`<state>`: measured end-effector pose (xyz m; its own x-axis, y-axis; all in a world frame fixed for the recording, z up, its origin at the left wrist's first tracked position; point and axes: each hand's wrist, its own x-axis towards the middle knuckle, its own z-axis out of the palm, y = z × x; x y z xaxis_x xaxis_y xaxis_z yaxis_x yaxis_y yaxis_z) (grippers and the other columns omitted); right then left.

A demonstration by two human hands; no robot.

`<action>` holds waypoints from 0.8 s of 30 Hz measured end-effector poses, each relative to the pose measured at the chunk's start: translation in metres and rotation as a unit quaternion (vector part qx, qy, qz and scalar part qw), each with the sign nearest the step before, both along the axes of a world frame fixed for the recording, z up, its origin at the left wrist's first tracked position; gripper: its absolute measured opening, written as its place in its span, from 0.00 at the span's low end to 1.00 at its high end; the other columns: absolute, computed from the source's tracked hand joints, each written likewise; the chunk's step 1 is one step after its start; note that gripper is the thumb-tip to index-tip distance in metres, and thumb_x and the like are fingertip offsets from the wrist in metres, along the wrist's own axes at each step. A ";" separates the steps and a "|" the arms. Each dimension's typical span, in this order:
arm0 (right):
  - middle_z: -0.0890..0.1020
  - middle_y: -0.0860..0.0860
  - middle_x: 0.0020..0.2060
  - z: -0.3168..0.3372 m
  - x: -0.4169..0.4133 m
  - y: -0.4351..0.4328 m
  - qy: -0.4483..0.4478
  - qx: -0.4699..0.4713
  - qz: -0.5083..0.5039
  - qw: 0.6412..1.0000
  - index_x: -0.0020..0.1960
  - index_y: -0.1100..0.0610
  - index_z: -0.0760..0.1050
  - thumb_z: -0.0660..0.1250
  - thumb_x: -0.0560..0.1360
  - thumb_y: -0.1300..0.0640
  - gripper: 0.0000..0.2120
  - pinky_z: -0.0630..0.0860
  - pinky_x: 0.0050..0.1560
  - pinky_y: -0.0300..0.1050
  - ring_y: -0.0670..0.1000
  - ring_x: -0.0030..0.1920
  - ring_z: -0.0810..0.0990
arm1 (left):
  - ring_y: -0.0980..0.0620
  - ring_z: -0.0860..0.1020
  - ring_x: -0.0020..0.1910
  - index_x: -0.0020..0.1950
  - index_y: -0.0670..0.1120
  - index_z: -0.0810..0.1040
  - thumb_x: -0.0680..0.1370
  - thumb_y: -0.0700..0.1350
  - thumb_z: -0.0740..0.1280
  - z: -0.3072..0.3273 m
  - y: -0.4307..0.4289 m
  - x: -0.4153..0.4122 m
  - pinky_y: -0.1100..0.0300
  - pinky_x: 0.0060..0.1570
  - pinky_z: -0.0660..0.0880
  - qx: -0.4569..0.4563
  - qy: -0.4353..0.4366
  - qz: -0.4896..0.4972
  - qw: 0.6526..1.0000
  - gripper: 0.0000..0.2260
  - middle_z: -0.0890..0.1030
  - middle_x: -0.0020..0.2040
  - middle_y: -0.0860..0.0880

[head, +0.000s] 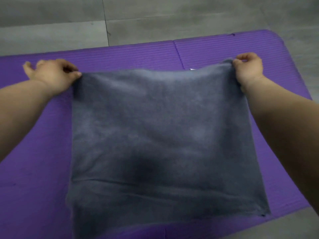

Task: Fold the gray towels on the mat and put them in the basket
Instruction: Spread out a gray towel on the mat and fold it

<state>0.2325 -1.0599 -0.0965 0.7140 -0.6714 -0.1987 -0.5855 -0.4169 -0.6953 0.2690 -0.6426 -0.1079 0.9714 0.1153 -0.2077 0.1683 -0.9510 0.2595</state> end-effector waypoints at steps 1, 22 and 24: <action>0.74 0.51 0.40 -0.002 0.000 0.002 0.010 0.017 0.005 1.000 0.57 0.56 0.70 0.59 0.76 0.61 0.09 0.66 0.36 0.29 0.48 0.43 0.72 | 0.38 0.66 0.68 0.63 0.44 0.74 0.74 0.52 0.66 -0.001 -0.001 0.000 0.40 0.71 0.52 0.022 0.015 -0.008 1.000 0.20 0.73 0.65 0.39; 0.72 0.61 0.66 -0.001 -0.047 0.022 0.139 -0.049 0.107 0.983 0.68 0.66 0.65 0.58 0.79 0.59 0.20 0.61 0.59 0.37 0.57 0.67 0.69 | 0.45 0.48 0.76 0.75 0.44 0.50 0.75 0.53 0.63 -0.035 -0.021 -0.089 0.49 0.74 0.50 0.004 0.096 -0.096 0.991 0.35 0.48 0.77 0.44; 0.73 0.61 0.64 -0.005 -0.034 0.026 0.145 -0.039 0.093 0.984 0.65 0.66 0.68 0.58 0.78 0.58 0.18 0.64 0.61 0.42 0.57 0.65 0.71 | 0.45 0.47 0.76 0.75 0.45 0.49 0.75 0.54 0.63 -0.040 -0.018 -0.086 0.49 0.73 0.49 0.008 0.103 -0.096 0.990 0.35 0.47 0.77 0.45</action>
